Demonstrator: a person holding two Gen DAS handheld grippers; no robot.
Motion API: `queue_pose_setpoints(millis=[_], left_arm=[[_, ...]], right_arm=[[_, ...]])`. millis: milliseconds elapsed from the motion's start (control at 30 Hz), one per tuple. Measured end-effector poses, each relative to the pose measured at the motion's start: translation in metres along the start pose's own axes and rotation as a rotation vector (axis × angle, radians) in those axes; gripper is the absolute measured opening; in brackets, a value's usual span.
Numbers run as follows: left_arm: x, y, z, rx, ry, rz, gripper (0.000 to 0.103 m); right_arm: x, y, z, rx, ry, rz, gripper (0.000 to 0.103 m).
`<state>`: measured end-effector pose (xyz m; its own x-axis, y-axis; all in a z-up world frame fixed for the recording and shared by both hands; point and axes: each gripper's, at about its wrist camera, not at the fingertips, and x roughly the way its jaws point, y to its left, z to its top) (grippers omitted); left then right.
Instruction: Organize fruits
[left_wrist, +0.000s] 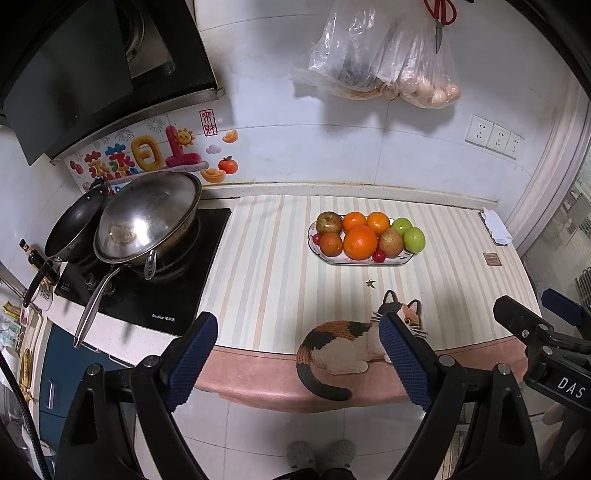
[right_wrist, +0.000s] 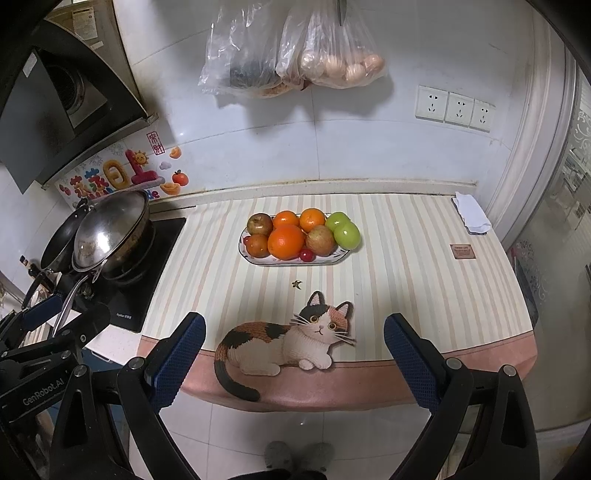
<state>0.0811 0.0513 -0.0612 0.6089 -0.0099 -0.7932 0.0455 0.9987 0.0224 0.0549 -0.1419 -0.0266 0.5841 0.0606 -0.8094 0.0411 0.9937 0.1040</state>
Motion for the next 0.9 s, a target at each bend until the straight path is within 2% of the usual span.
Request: queue_pose_setpoints(millis=[900], left_arm=[[-0.0086, 0.0023, 0.0067, 0.004, -0.010, -0.006, 0.090]], right_arm=[[-0.0030, 0.0002, 0.0037, 0.001, -0.001, 0.004, 0.099]])
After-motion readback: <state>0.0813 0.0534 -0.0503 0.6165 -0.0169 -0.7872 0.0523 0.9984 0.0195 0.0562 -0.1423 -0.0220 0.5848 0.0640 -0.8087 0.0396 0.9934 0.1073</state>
